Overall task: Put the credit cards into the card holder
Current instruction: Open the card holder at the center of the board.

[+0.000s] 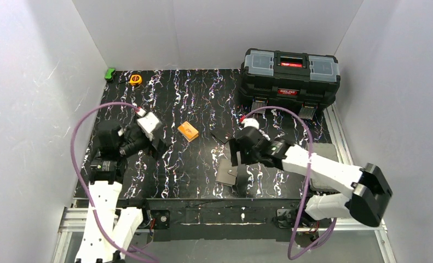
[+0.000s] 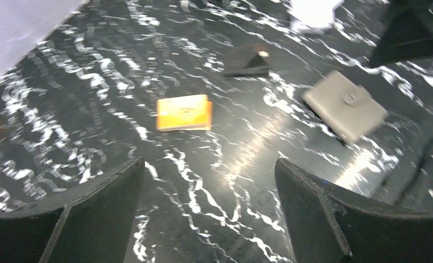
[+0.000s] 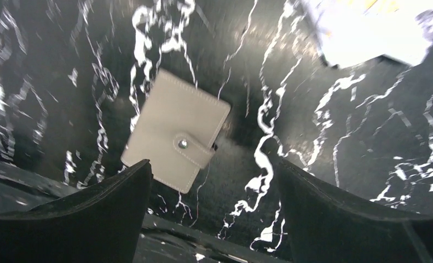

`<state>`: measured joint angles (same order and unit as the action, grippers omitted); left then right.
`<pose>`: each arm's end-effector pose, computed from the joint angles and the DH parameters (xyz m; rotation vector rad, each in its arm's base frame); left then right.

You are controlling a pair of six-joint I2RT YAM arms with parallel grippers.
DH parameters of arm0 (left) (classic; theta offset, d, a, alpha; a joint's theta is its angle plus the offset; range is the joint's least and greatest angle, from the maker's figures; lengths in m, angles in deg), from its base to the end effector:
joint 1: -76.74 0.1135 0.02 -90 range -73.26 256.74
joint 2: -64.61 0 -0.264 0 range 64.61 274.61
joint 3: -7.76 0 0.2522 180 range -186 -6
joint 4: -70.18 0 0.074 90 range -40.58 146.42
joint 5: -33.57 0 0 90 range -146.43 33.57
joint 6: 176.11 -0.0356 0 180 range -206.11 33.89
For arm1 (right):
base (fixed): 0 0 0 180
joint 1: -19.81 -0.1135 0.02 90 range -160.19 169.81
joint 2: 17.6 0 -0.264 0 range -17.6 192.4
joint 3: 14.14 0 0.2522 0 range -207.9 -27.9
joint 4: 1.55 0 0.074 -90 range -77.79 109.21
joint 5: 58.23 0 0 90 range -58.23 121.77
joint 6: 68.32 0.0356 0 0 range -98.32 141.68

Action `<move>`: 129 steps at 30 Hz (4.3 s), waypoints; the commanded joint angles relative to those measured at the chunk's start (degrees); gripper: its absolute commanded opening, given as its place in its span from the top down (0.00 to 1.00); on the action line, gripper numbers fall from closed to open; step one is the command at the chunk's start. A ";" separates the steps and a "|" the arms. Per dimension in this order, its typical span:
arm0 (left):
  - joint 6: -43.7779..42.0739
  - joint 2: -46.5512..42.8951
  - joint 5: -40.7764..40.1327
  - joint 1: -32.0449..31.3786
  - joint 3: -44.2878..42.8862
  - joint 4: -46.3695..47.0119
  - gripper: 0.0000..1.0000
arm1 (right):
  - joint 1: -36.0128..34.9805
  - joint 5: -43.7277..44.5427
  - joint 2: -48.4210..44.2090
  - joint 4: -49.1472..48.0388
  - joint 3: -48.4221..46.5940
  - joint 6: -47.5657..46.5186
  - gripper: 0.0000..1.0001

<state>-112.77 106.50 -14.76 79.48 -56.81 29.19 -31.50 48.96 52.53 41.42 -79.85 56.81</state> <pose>0.1526 -0.0164 0.3554 0.8354 1.6164 -0.3242 0.1675 0.1923 0.2629 -0.1959 2.3741 0.3731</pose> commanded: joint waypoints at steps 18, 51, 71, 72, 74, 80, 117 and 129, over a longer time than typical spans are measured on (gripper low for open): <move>-24.57 -5.51 0.67 -16.04 11.35 -8.81 0.12 | -14.81 8.79 22.68 1.16 -9.02 0.53 0.23; -56.74 3.32 10.04 -26.48 18.52 -5.52 0.15 | -8.63 -12.18 18.45 -11.30 0.56 -9.31 0.86; -60.64 17.08 7.26 -36.34 22.80 13.02 0.23 | -8.13 -8.55 10.54 -13.02 -2.19 -9.74 0.99; -60.22 17.25 6.86 -36.67 22.76 14.08 0.24 | -8.13 -8.44 9.91 -13.33 -1.76 -9.56 0.99; -59.87 17.10 6.70 -37.12 22.98 16.13 0.24 | -8.02 -8.15 8.85 -13.42 -1.85 -9.32 0.99; -56.00 18.64 3.73 -37.72 21.45 17.20 0.26 | -8.22 -2.56 13.44 -5.21 -5.64 -9.02 0.64; -43.90 2.17 -7.51 -37.68 25.36 14.35 0.34 | -14.36 14.61 23.83 2.20 -9.54 0.42 0.48; -44.76 2.66 -7.04 -37.72 24.84 13.51 0.35 | -15.39 14.84 24.49 0.39 -9.37 -2.29 0.32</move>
<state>-157.05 109.25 -23.85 42.06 -30.80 44.10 -45.90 62.77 78.21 43.74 -89.46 55.65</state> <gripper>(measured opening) 0.657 0.654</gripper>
